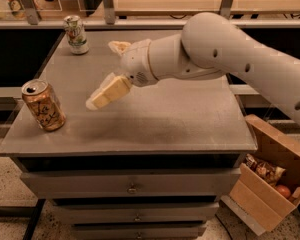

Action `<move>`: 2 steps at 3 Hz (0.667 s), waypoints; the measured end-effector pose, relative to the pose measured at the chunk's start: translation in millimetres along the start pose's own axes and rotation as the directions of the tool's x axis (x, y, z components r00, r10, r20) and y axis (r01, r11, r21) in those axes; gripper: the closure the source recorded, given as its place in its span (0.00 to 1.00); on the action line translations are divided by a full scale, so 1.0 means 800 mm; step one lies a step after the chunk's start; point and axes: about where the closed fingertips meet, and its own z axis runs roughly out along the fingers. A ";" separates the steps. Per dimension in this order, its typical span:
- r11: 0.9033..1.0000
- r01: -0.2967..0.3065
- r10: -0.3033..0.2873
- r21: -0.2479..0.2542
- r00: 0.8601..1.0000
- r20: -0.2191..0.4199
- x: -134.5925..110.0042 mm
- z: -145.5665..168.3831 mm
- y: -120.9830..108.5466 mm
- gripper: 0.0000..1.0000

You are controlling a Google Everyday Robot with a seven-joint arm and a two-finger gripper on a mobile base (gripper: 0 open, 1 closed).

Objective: Pick orange can

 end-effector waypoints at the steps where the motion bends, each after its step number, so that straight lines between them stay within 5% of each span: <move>1: 0.998 0.019 -0.017 -0.053 0.999 0.042 -0.007 0.035 0.010 0.00; 2: 0.993 0.032 -0.021 -0.117 0.996 0.091 -0.017 0.063 0.023 0.00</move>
Offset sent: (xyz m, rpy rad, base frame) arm -0.0100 0.0791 -0.0146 0.1084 0.0237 0.2155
